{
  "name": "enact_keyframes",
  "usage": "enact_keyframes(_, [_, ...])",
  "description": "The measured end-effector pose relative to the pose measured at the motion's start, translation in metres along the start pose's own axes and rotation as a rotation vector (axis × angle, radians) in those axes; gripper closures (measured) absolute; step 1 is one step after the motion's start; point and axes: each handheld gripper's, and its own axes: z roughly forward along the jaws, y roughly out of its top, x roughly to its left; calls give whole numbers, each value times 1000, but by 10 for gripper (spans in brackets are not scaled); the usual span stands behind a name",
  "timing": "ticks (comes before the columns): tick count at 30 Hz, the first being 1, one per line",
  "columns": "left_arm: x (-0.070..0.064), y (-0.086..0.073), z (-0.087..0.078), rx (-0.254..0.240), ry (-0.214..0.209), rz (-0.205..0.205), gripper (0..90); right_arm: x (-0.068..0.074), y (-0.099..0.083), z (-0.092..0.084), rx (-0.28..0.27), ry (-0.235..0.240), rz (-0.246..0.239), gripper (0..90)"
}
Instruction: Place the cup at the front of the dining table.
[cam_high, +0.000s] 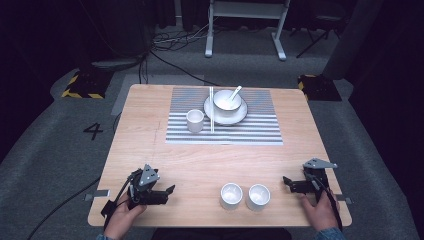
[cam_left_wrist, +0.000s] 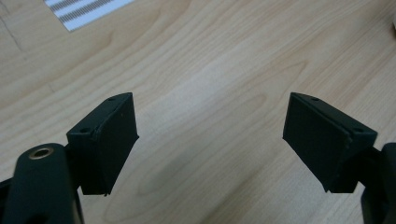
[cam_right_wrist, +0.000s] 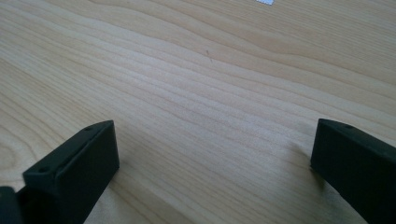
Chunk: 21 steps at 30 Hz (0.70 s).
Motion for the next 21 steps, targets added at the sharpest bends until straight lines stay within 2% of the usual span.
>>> enact_keyframes(4, [-3,-6,3,27,4,8,180,0,0,0,-1,0,-1,10])
enact_keyframes(5, [-5,-8,5,51,16,20,180,0,0,0,0,-1,2,10])
enact_keyframes(6, [-5,-8,5,51,16,20,180,0,0,0,0,-1,2,10])
enact_keyframes(7, [-8,-10,7,68,38,36,180,0,0,0,-1,-1,1,10])
enact_keyframes(13, [-9,-11,9,63,37,36,174,0,0,0,-1,-1,1,10])
enact_keyframes(14, [-9,-12,10,55,31,26,171,0,0,0,-1,-1,2,10])
enact_keyframes(16, [-7,-13,11,61,4,-20,163,0,0,0,0,-1,2,10])
enact_keyframes(21, [-5,-13,12,68,1,-40,146,0,0,0,-1,-1,2,10])
